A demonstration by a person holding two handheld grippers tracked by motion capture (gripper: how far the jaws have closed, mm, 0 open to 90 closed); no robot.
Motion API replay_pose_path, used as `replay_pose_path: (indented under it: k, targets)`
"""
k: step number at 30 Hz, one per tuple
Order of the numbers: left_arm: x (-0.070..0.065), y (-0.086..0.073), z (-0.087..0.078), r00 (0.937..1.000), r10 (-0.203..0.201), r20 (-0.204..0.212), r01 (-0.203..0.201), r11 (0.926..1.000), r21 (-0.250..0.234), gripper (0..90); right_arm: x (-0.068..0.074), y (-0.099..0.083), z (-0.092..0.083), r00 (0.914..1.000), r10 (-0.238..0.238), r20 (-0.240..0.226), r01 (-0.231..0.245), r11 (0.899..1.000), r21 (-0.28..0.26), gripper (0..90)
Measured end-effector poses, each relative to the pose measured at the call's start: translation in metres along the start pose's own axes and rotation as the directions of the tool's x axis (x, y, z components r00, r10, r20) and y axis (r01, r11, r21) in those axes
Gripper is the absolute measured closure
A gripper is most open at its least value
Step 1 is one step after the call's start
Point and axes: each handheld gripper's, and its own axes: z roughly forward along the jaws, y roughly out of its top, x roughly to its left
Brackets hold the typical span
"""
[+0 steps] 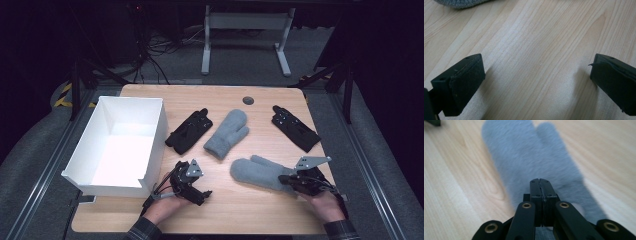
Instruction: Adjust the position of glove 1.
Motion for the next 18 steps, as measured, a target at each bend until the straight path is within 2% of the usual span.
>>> replay_pose_path:
  k: [2,5,7,9,14,18]
  targets:
    - [0.000,0.000,0.000,1.0000,0.001,0.001,-0.001,1.0000,0.001,0.1,-0.006,0.001,-0.005,0.9998,0.005,0.022,-0.004,1.000,-0.017,90.0]
    - [0.000,0.000,0.000,1.0000,0.002,0.001,-0.002,1.0000,0.001,0.1,-0.025,0.002,-0.012,0.9972,0.016,0.074,-0.014,0.999,-0.028,90.0]
    - [0.000,0.000,0.000,1.0000,0.002,0.001,-0.002,1.0000,0.001,0.1,-0.029,0.001,-0.013,0.9962,0.020,0.085,-0.017,0.999,-0.029,90.0]
    - [0.000,0.000,0.000,1.0000,0.002,0.001,-0.002,1.0000,0.002,0.1,-0.043,-0.001,-0.014,0.9934,0.041,0.107,-0.038,0.999,-0.033,90.0]
    - [0.000,0.000,0.000,1.0000,0.003,0.000,-0.003,1.0000,0.001,0.1,-0.062,-0.009,-0.010,0.9911,0.063,0.117,-0.063,0.998,-0.004,90.0]
    - [0.000,0.000,0.000,1.0000,0.003,0.001,-0.003,1.0000,0.001,0.1,-0.067,-0.016,-0.005,0.9921,0.070,0.104,-0.074,0.997,0.031,90.0]
